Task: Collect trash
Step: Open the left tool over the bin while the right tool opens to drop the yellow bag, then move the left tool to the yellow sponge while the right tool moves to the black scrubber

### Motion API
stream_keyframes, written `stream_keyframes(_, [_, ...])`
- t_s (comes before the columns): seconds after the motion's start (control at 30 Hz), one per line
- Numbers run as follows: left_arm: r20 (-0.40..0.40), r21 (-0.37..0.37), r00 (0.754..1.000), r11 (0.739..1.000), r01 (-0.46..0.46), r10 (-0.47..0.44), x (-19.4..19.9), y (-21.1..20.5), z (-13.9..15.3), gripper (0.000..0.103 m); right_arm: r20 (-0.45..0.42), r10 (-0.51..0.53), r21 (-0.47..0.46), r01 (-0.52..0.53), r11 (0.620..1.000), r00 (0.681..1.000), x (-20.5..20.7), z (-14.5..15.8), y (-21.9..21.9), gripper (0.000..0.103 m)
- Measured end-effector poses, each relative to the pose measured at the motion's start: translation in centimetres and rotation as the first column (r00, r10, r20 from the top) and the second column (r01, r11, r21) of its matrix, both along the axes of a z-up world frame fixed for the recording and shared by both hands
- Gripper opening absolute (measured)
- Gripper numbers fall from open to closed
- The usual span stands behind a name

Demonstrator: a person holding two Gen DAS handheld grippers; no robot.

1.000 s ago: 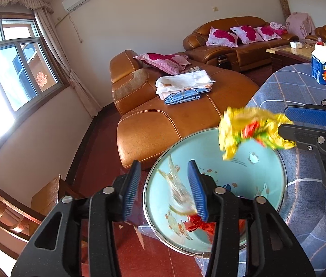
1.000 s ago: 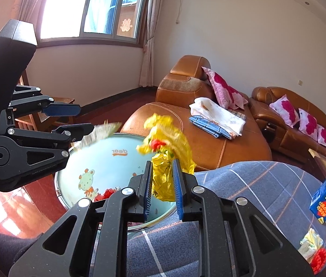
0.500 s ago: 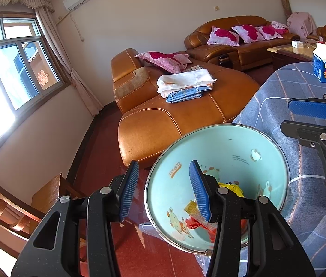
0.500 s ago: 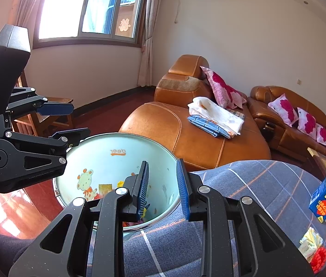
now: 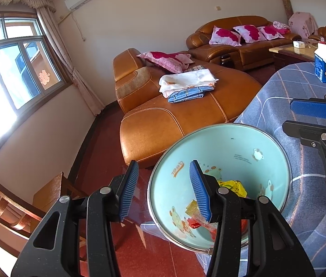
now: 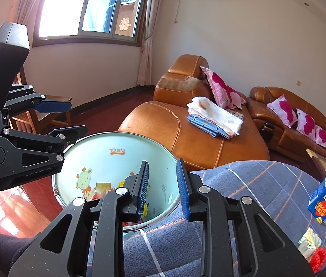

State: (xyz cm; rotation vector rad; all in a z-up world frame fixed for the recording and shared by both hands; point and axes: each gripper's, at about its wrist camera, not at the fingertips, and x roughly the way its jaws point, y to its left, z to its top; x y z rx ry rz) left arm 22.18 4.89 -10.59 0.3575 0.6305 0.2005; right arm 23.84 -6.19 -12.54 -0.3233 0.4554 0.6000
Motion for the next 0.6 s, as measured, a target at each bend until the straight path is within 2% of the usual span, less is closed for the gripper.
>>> stream_keyframes(0.43, [0.007,0.007,1.0,1.0,0.001,-0.001,-0.36,-0.05,0.24,0.048,0.012,-0.013,-0.008,0.013,1.0,1.0,-0.09,0.0,0.14,0.027])
stream_keyframes(0.6, [0.013,0.008,1.0,1.0,-0.004,0.004,-0.58,0.0,0.57,0.052,0.016,-0.022,-0.006,0.022,1.0,1.0,-0.01,0.07,0.09,0.031])
